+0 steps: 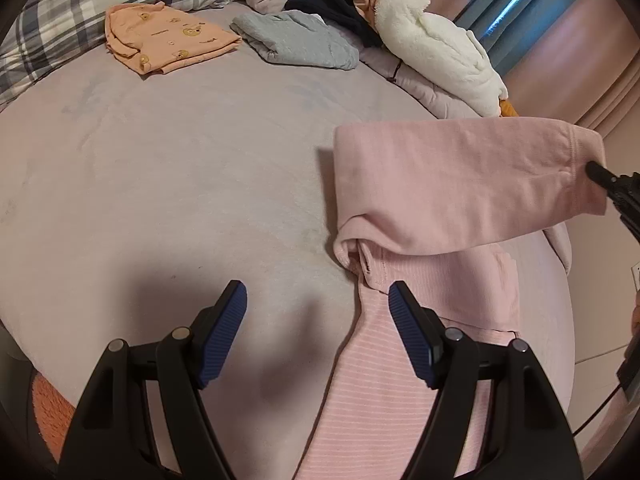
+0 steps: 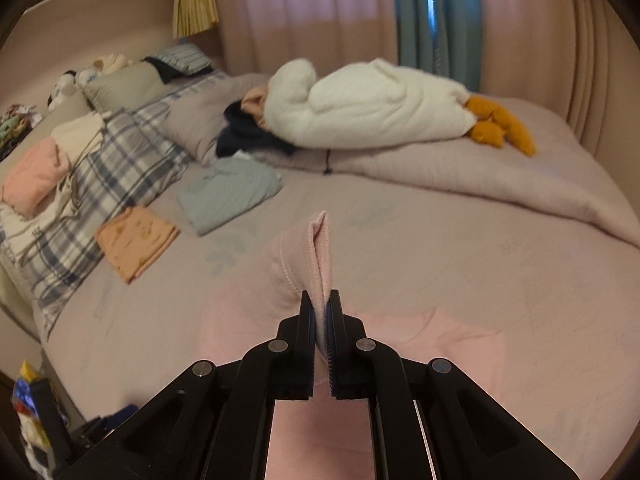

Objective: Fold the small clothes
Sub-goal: 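Carry the held sleeve with the right gripper across the shirt body, then lower the sleeve onto the shirt body and open the right gripper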

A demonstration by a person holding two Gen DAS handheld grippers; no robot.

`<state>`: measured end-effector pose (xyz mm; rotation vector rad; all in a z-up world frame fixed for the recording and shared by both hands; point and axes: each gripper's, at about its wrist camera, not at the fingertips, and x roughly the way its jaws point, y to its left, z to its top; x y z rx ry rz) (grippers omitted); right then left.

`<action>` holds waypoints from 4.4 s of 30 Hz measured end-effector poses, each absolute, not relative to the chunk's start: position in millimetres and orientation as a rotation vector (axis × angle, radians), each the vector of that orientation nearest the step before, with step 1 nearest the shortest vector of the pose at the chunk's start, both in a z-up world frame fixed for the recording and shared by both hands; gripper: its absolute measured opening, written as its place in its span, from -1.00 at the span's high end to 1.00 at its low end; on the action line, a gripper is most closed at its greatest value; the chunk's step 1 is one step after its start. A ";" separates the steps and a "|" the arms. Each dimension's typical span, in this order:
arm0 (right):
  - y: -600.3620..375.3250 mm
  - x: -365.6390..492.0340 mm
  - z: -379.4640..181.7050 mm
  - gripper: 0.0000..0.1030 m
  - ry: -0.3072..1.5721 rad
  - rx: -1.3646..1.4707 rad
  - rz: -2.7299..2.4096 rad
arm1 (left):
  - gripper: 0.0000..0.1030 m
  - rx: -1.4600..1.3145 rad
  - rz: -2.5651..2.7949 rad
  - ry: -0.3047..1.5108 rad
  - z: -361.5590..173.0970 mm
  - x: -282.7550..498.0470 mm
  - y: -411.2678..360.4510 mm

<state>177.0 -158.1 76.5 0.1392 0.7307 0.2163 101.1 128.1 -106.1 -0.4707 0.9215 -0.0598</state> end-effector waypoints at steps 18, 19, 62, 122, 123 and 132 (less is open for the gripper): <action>-212.2 175.5 69.5 0.88 0.738 0.194 0.075 | -0.43 -0.386 -0.092 0.924 -98.5 119.4 101.5; -215.8 175.7 67.0 0.88 0.740 0.202 0.062 | -0.43 -0.382 -0.091 0.926 -98.5 120.8 100.1; -290.5 187.8 -70.6 0.88 1.027 0.312 -0.156 | 0.04 -0.226 -0.110 1.058 -141.9 210.3 42.4; -291.0 191.4 -120.8 0.89 1.002 0.265 -0.183 | -0.44 -0.166 -0.102 1.064 -166.7 219.3 29.8; -291.0 191.7 -120.9 0.89 1.001 0.263 -0.184 | -0.44 -0.168 -0.102 1.065 -166.6 219.5 30.1; -287.7 190.8 -122.0 0.88 0.998 0.255 -0.192 | -0.46 -0.174 -0.102 1.067 -165.0 219.0 27.7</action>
